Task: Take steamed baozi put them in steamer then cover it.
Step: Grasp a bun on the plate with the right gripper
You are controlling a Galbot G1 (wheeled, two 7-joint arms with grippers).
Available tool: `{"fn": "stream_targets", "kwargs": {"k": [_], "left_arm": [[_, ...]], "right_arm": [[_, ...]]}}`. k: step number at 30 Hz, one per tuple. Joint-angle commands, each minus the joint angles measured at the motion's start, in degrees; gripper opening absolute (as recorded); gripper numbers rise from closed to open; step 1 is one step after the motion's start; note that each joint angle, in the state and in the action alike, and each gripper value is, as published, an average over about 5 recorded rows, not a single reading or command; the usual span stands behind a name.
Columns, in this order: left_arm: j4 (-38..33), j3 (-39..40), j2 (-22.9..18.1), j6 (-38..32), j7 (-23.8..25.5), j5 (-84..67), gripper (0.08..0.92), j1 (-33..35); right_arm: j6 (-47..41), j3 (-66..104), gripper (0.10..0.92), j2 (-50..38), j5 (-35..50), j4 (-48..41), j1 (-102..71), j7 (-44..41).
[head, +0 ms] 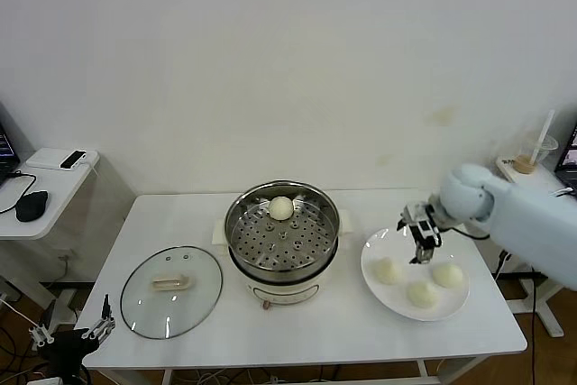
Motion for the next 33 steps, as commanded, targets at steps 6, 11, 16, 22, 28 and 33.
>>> {"fn": "stream_targets", "kwargs": {"k": [6, 11, 16, 22, 28, 33], "left_arm": [[0.89, 0.09, -0.36, -0.1, -0.03, 0.12, 0.823, -0.05], [0.88, 0.08, -0.5, -0.12, -0.12, 0.27, 0.823, -0.04], [0.92, 0.17, -0.58, -0.12, -0.07, 0.39, 0.823, -0.1], [1.02, 0.3, -0.68, -0.12, -0.06, 0.47, 0.823, -0.19], [1.04, 0.65, -0.84, -0.09, 0.05, 0.66, 0.823, -0.18], [1.01, 0.81, -0.91, -0.07, 0.06, 0.74, 0.823, -0.24]], "right_arm": [[-0.86, 5.1, 0.823, 4.27, -3.49, -4.22, -9.48, 1.31], [-0.77, 6.1, 0.823, 6.21, -4.08, -5.84, -10.42, 1.91], [-0.45, 7.02, 0.823, 8.07, -5.15, -7.97, -10.94, 2.81], [-0.7, 7.45, 0.806, 8.88, -5.66, -8.96, -10.94, 3.48], [-1.01, 7.57, 0.755, 9.07, -6.11, -9.28, -11.02, 3.57], [-1.18, 7.7, 0.711, 9.08, -6.3, -9.39, -11.12, 3.46]]}}
